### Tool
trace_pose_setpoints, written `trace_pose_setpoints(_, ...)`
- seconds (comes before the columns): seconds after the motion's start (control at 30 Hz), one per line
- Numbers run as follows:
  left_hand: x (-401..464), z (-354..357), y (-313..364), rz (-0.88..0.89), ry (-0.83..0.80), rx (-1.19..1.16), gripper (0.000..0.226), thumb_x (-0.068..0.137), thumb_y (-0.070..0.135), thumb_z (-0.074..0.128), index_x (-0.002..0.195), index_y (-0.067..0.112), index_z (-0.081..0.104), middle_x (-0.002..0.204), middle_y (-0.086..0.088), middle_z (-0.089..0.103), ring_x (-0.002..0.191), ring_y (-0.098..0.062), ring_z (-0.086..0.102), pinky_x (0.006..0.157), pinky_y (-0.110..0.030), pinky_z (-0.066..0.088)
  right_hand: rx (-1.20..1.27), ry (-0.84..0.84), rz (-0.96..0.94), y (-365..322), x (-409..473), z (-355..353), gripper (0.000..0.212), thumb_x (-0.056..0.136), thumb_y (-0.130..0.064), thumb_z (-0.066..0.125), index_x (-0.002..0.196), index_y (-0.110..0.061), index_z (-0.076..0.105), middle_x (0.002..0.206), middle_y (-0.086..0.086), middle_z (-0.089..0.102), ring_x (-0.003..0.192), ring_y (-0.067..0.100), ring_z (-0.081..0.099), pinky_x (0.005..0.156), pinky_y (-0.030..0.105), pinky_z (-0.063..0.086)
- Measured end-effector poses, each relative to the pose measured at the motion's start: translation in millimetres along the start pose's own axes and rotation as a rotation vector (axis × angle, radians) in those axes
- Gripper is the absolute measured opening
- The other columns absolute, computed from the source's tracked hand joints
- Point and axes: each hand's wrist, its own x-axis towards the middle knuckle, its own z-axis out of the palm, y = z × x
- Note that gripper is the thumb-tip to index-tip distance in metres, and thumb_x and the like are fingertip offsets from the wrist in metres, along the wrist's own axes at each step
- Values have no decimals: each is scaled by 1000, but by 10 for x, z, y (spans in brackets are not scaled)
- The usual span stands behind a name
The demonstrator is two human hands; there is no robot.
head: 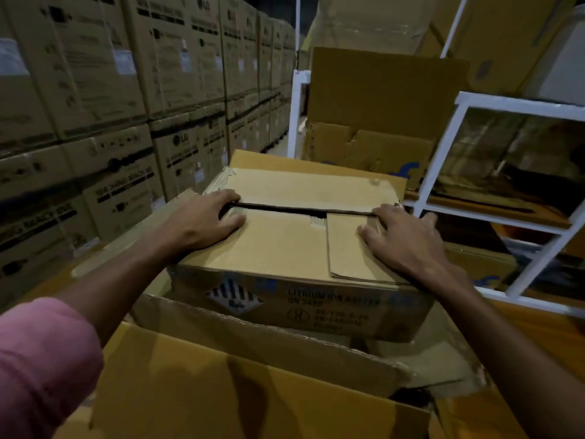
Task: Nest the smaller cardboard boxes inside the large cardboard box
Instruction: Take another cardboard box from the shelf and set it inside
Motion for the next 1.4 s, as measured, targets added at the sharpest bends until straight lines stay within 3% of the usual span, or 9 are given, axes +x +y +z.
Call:
trace_pose_setpoints(0.13, 101, 193, -315, 25, -221, 13, 86, 86, 75, 54, 155, 28, 36, 165, 1, 28, 145, -24, 37, 115, -42, 34, -15, -34, -5, -149, -90, 311, 62, 100, -58, 43, 147, -18, 49, 155, 3, 47, 137, 26, 47, 115, 58, 23)
trace_pose_setpoints(0.27, 263, 386, -519, 21, -440, 33, 138, 44, 107, 39, 159, 31, 24, 168, 4, 11, 149, -26, 26, 118, -46, 31, 50, -159, 31, -108, -159, 674, 67, 99, -60, 43, 151, -18, 44, 160, 5, 40, 143, 24, 41, 117, 63, 19)
trace_pose_setpoints(0.43, 393, 699, -718, 25, -559, 35, 108, 75, 71, 72, 160, 28, 20, 163, 0, 8, 143, -29, 33, 115, -45, 37, 89, -275, 14, 3, -136, 1005, 70, 99, -62, 44, 156, -22, 36, 167, 5, 27, 150, 26, 31, 118, 61, 18)
trace_pose_setpoints(0.7, 467, 990, -897, 20, -693, 61, 110, 74, 51, 85, 160, 24, 21, 155, -5, 13, 134, -30, 39, 108, -36, 39, 84, -432, 0, 21, -14, 1340, 70, 97, -56, 54, 156, -24, 35, 167, 5, 23, 150, 25, 28, 119, 54, 15)
trace_pose_setpoints(0.8, 436, 1176, -959, 8, -762, 50, 110, 73, 42, 90, 158, 22, 23, 151, -6, 14, 125, -28, 46, 93, -27, 51, 96, -518, 8, 68, -90, 1511, 71, 95, -53, 59, 156, -24, 35, 168, 4, 18, 151, 26, 26, 119, 52, 16)
trace_pose_setpoints(1.03, 509, 1417, -851, 207, -828, 276, 92, 89, 38, 76, 159, 14, 22, 156, -10, 23, 134, -28, 46, 109, -36, 42, -87, -866, -118, 10, -223, 1764, 63, 95, -48, 60, 147, -18, 41, 167, 9, 10, 141, 37, 42, 110, 45, 41)
trace_pose_setpoints(1.17, 549, 1441, -621, 274, -872, 356, 69, 95, 45, 66, 150, 15, 38, 142, -11, 43, 121, -29, 53, 99, -40, 48, -300, -654, -175, -168, -175, 1717, 54, 96, -51, 51, 140, -20, 50, 142, 10, 47, 119, 37, 59, 92, 46, 52)
trace_pose_setpoints(1.27, 551, 1511, -506, 295, -962, 409, 52, 98, 47, 61, 136, 12, 53, 130, -12, 57, 113, -29, 56, 92, -38, 48, -200, -497, -236, -284, -86, 1753, 49, 98, -50, 46, 136, -20, 53, 125, 11, 61, 114, 34, 60, 88, 45, 53)
trace_pose_setpoints(1.4, 544, 1567, -397, 276, -1012, 404, 54, 99, 48, 58, 140, 13, 53, 137, -8, 57, 121, -27, 54, 97, -34, 45, 56, -737, -333, -306, -2, 1978, 63, 96, -55, 50, 149, -21, 44, 151, 10, 45, 136, 33, 45, 106, 47, 44)
